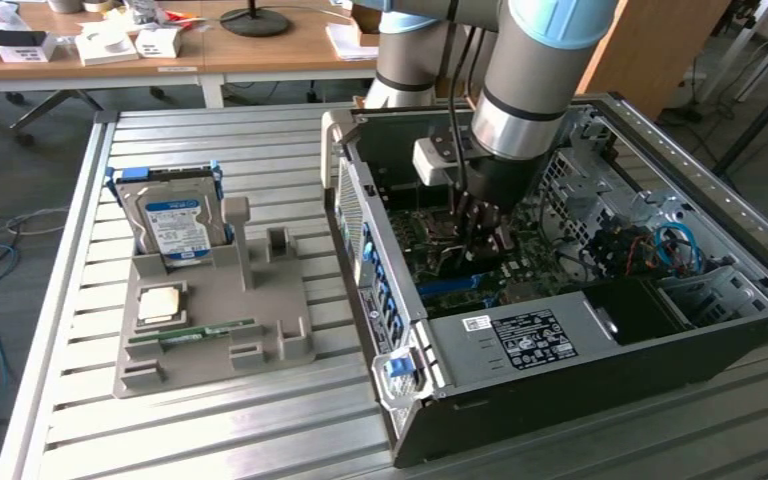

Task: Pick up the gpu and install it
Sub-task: 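Insert the gpu into the slot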

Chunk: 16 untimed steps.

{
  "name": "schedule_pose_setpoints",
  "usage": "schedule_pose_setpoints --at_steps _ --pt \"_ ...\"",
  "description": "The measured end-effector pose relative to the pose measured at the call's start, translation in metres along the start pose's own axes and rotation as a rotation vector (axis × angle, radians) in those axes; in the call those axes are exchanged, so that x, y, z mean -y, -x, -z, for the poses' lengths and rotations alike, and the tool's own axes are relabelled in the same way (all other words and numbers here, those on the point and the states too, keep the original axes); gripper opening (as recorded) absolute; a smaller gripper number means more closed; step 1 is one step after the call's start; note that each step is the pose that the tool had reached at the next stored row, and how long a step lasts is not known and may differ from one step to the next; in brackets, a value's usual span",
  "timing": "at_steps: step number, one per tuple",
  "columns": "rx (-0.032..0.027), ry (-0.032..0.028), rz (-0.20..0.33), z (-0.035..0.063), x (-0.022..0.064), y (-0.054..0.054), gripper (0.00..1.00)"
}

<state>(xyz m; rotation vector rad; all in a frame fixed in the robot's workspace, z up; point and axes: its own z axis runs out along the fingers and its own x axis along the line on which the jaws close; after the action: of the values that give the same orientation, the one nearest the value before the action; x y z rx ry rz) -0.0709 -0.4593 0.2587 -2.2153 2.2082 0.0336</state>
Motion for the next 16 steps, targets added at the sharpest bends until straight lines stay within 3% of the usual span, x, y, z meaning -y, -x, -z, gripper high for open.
schedule_pose_setpoints --at_steps 16 --pt "0.0001 -0.0001 0.000 -0.0014 0.0000 0.0000 0.26"
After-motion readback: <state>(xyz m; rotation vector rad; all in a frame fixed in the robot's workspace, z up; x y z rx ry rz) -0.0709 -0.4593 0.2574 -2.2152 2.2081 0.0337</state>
